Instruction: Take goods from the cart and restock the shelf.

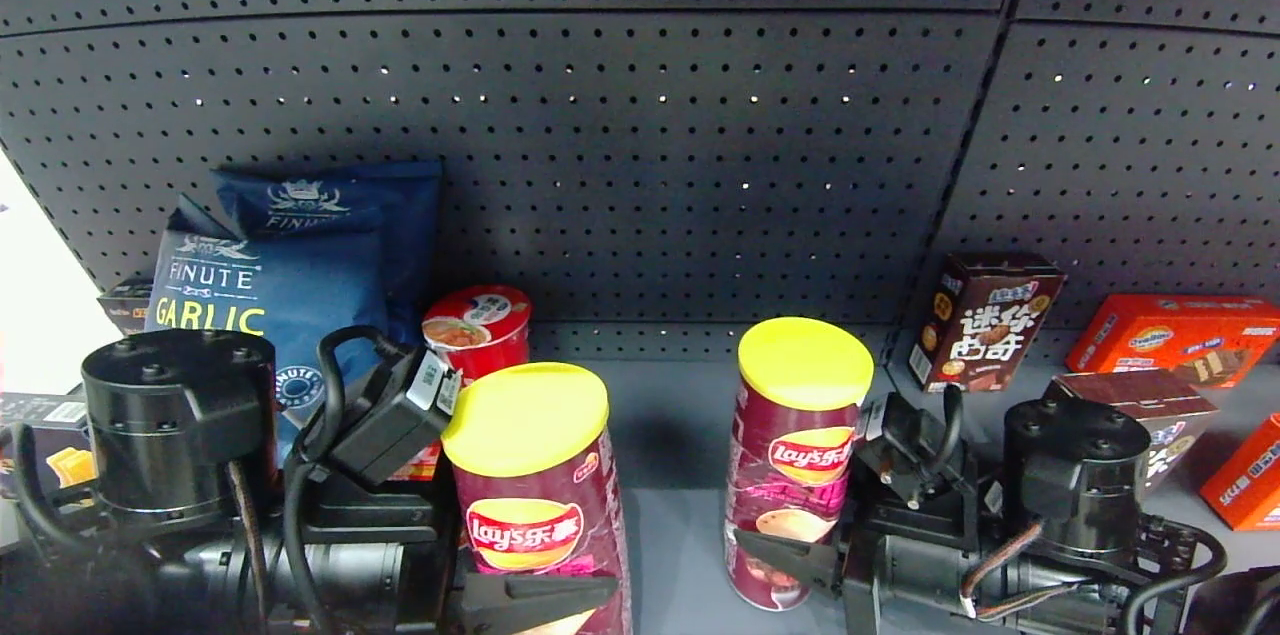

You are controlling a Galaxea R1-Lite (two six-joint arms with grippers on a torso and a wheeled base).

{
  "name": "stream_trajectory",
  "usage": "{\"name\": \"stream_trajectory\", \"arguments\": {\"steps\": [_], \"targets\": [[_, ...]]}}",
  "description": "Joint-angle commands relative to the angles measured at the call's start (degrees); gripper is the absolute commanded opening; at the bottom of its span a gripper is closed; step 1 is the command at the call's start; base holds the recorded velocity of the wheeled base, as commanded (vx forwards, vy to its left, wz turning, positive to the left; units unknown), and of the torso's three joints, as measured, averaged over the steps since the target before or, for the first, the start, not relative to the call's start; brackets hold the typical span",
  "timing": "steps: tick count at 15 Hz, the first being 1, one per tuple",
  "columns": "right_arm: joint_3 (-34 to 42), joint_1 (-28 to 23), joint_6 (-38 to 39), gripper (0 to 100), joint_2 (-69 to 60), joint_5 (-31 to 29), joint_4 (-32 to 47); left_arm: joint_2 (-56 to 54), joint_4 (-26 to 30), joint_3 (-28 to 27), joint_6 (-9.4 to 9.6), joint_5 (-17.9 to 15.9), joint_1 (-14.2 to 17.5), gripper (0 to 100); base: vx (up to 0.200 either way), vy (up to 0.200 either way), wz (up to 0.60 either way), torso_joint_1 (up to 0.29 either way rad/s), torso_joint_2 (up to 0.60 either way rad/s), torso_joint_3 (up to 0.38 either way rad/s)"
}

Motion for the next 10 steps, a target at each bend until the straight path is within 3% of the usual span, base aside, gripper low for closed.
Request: {"name": "stream_trajectory", "arguments": {"steps": [1, 2, 3, 10], "targets": [[0.2, 0.2, 0.1, 0, -0.1, 0.0, 0.1, 0.0, 0.0, 0.1, 0.00, 0.0, 0.0, 0, 0.000, 0.000, 0.00, 0.000, 0.00, 0.000], [0.4, 0.1, -0.3, 0, -0.1, 0.0, 0.1, 0.0, 0.0, 0.2, 0.00, 0.0, 0.0, 0, 0.000, 0.000, 0.00, 0.000, 0.00, 0.000], [0.5, 0.1, -0.3, 100, -0.1, 0.0, 0.1, 0.0, 0.0, 0.3, 0.00, 0.0, 0.0, 0, 0.000, 0.000, 0.00, 0.000, 0.00, 0.000], [0.9, 0.0, -0.3, 100, -0.8, -0.2, 0.1, 0.0, 0.0, 0.3, 0.08, 0.0, 0.0, 0, 0.000, 0.000, 0.00, 0.000, 0.00, 0.000]]}}
